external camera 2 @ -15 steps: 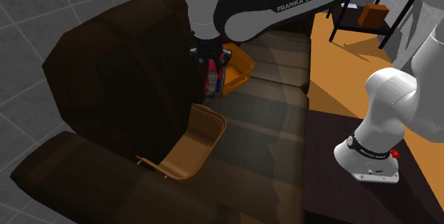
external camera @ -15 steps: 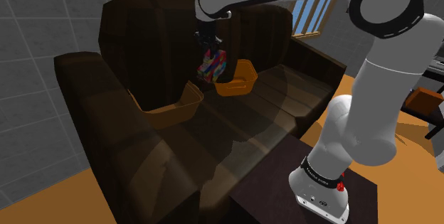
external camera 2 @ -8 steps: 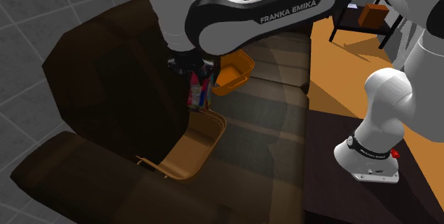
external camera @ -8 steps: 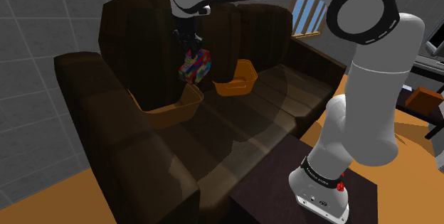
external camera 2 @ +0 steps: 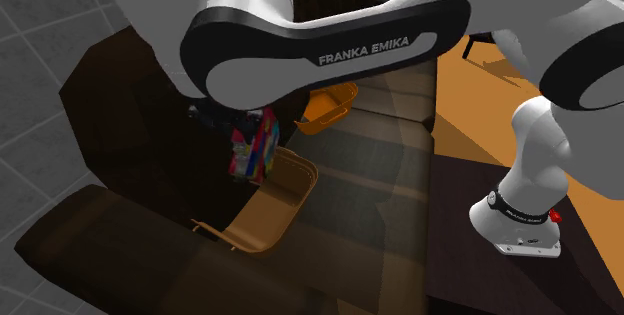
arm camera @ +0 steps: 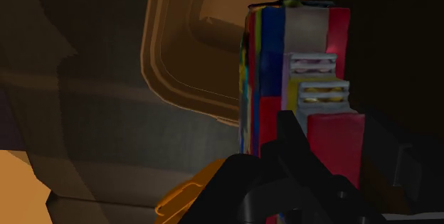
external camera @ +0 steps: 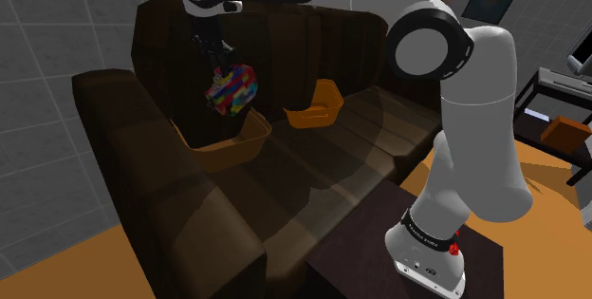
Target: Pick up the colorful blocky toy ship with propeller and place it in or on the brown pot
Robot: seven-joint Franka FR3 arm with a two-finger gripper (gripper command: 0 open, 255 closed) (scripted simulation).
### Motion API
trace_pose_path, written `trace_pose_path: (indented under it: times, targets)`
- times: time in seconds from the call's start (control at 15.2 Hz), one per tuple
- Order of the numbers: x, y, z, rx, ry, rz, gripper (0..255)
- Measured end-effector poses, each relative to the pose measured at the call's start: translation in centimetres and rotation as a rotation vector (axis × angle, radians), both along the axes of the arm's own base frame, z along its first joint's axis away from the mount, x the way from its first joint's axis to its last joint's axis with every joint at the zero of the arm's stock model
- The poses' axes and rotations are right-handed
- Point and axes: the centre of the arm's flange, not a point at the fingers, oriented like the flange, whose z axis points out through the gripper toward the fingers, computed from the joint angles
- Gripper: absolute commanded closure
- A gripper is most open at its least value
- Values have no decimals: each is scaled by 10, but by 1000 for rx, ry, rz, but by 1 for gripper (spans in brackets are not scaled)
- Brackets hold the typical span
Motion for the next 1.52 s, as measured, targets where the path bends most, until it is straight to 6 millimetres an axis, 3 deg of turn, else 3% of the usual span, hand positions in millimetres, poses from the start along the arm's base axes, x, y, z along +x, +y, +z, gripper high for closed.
trace_pose_path:
  times: [0.13, 0.33, 1.19, 1.52]
  targets:
    - [5, 20, 0, 0, 0, 0, 255]
    - [5, 27, -12, 4, -2, 4, 255]
    - [6, 26, -79, 4, -2, 4, 255]
    - [6, 27, -86, 4, -3, 4, 255]
